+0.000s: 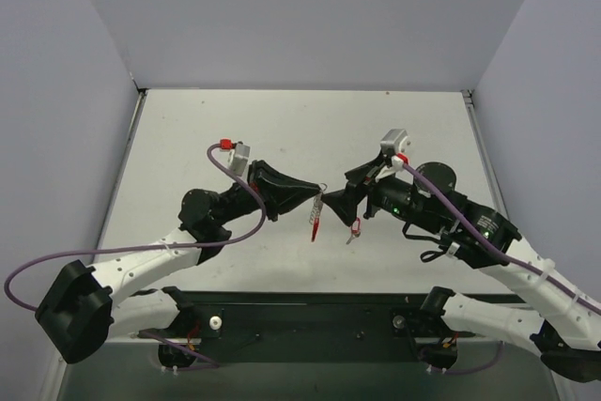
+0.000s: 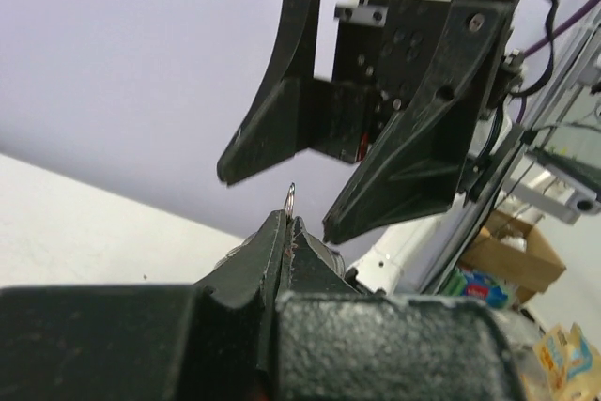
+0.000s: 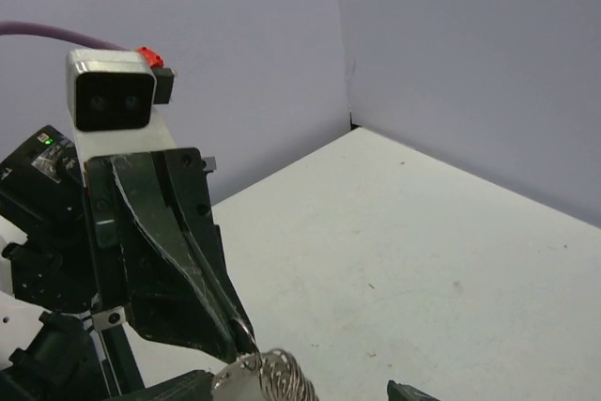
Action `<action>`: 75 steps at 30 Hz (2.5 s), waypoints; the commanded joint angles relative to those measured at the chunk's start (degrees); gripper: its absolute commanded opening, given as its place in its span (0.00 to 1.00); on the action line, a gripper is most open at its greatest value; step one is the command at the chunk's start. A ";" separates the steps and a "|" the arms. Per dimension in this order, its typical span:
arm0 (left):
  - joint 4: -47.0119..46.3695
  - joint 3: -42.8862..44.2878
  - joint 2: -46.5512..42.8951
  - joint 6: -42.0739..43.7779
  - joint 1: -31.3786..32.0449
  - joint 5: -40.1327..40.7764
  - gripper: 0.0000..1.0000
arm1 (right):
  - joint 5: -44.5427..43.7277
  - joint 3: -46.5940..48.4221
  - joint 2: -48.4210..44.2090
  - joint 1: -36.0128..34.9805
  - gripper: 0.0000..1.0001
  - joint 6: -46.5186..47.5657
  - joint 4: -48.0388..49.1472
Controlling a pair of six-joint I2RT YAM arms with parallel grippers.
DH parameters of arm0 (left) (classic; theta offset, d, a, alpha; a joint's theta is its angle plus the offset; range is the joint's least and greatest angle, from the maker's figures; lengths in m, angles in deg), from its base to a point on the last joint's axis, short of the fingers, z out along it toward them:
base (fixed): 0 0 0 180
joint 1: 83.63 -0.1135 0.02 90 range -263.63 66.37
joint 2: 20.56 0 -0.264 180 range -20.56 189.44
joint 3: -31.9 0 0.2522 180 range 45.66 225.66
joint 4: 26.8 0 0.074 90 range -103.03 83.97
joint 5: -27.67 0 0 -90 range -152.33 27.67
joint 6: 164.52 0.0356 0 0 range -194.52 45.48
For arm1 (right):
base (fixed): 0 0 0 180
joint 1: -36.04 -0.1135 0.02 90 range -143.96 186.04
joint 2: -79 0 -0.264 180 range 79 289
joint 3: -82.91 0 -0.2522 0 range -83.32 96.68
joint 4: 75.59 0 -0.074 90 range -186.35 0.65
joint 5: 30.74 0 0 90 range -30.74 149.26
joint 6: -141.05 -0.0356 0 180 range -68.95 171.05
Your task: Put the keys on the keyring
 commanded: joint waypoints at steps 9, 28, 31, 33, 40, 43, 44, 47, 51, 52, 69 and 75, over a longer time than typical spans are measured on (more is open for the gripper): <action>-21.49 -1.61 1.54 -6.34 1.43 12.04 0.00 | 5.16 -1.31 -0.73 0.41 0.49 -1.53 10.87; -28.27 0.06 3.39 -7.75 2.05 10.46 0.00 | 9.46 -2.72 0.06 5.42 0.28 -3.99 16.42; -27.91 0.59 3.47 -7.92 2.22 9.93 0.00 | 11.57 -2.37 0.32 6.13 0.33 -4.08 16.59; -27.83 0.76 3.39 -8.01 2.22 9.58 0.00 | 11.66 -2.28 0.58 6.30 0.42 -3.99 16.33; -28.00 1.64 3.65 -8.62 2.22 8.08 0.00 | 16.23 -2.54 0.67 8.67 0.51 -4.34 16.07; -28.44 1.91 3.74 -9.32 2.22 7.56 0.00 | 20.87 -2.10 1.29 10.25 0.42 -4.96 15.89; -28.88 2.08 4.09 -9.68 2.22 7.47 0.00 | 21.68 -1.93 1.46 10.61 0.38 -5.05 15.72; -30.46 3.31 5.23 -11.00 2.22 5.10 0.00 | 25.02 -1.75 1.55 11.22 0.38 -5.40 15.71; -31.87 3.49 6.11 -11.88 2.22 5.18 0.00 | 27.13 -0.79 1.81 11.23 0.34 -5.58 15.45; -31.78 3.58 6.11 -11.79 2.22 5.18 0.00 | 27.22 -0.78 1.81 11.23 0.25 -5.58 15.10; -9.76 7.70 -0.72 -0.12 2.05 -3.68 0.29 | 30.55 5.36 3.65 13.16 0.00 0.56 2.22; 25.65 14.99 -8.29 18.16 1.61 -11.86 0.53 | 30.03 12.31 5.07 13.42 0.00 7.87 -12.82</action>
